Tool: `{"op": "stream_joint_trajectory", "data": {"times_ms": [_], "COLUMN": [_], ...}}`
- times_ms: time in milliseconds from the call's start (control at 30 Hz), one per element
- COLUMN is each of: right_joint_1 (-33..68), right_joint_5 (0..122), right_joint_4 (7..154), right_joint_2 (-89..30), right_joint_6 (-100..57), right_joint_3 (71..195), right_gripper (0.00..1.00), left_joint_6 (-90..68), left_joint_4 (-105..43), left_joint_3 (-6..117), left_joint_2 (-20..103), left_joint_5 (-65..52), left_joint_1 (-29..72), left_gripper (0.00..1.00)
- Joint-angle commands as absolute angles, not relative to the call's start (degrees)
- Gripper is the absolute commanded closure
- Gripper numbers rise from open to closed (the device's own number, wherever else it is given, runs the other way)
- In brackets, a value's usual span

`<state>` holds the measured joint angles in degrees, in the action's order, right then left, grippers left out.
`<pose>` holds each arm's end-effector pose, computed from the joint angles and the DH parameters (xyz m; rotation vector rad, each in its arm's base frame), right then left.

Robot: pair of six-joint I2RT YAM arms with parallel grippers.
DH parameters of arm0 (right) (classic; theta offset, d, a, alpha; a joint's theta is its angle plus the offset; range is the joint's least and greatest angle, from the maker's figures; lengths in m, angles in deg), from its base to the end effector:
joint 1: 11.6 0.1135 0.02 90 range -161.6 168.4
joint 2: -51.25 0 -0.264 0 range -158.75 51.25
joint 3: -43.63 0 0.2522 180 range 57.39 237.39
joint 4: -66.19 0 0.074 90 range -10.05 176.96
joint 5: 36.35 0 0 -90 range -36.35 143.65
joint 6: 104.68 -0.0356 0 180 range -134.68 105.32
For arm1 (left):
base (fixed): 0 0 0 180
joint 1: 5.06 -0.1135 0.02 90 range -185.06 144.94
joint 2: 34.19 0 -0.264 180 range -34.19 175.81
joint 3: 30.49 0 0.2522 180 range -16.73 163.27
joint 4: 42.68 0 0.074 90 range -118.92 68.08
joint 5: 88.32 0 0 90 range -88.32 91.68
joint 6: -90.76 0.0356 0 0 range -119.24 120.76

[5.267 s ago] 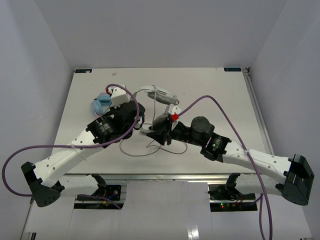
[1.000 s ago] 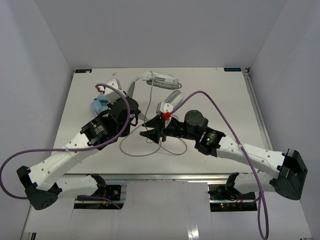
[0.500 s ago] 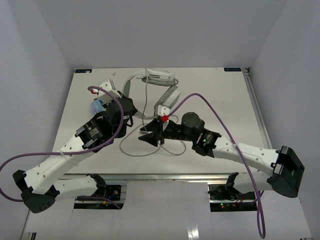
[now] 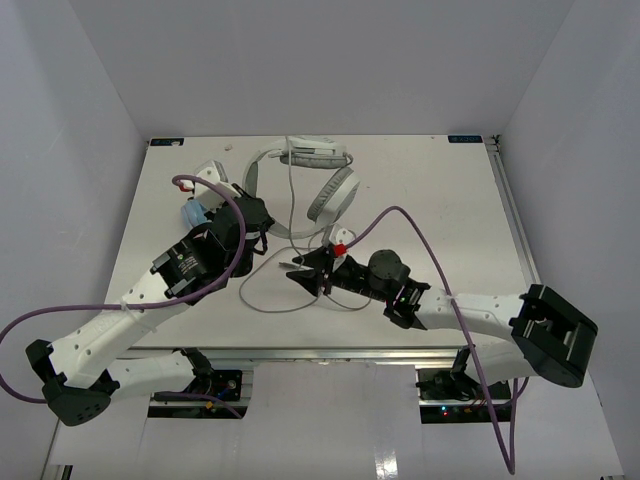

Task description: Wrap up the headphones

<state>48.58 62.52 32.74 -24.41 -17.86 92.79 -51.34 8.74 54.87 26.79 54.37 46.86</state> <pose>0.1388 0.2532 0.2700 -0.8462 1.2782 1.0065 0.1498 -0.1453 0.4050 -0.5431 1.7809 -0.3167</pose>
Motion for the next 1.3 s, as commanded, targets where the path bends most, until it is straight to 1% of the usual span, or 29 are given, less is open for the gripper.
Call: {"op": "stream_joint_trajectory", "data": {"times_ms": [0, 267, 733, 833, 867, 933, 967, 1000, 1167, 1267], "right_joint_1": [48.34, 48.37, 47.75, 47.3, 47.06, 46.54, 46.37, 46.06, 43.26, 39.09], "right_joint_5": [59.68, 58.55, 57.92, 59.33, 60.01, 61.58, 61.92, 61.85, 60.48, 61.23], "right_joint_4": [15.66, 1.93, -16.08, -17.97, -18.29, -18.5, -19.19, -19.89, -23.37, -27.1], "right_joint_2": [-28.06, -36.19, -49.11, -51.54, -52.33, -53.71, -54.37, -54.64, -53.16, -52.4], "right_joint_6": [-18.97, -18.4, -19.89, -20.96, -21.56, -23.19, -23.81, -24.4, -27.55, -30.76], "right_joint_3": [89.8, 88.36, 86.32, 87.02, 87.41, 88.32, 88.48, 88.13, 83.2, 78.37], "right_gripper": [0.54, 0.54, 0.54, 0.59, 0.62, 0.74, 0.87, 0.92, 0.92, 0.92], "left_joint_6": [-55.5, -56.23, -57.21, -57.68, -57.82, -57.95, -57.83, -57.59, -53.61, -50.33], "left_joint_4": [4.83, 4.83, 4.76, 4.67, 4.61, 4.41, 4.39, 4.39, 4.59, 4.74], "left_joint_3": [57.17, 57.77, 57.39, 57.01, 56.84, 56.51, 56.49, 56.45, 57.89, 59.44], "left_joint_2": [25.75, 25.49, 24.03, 23.34, 23.09, 22.7, 22.42, 22.14, 20.42, 18.23], "left_joint_5": [53.82, 52.86, 51.22, 50.66, 50.53, 50.46, 50.52, 50.7, 51.24, 50.47], "left_joint_1": [47.09, 47.06, 47.06, 47.13, 47.12, 47.06, 47.06, 47.06, 47.06, 47.06], "left_gripper": [1.0, 1.0, 1.0, 1.0, 1.0, 1.0, 1.0, 1.0, 1.0, 1.0]}}
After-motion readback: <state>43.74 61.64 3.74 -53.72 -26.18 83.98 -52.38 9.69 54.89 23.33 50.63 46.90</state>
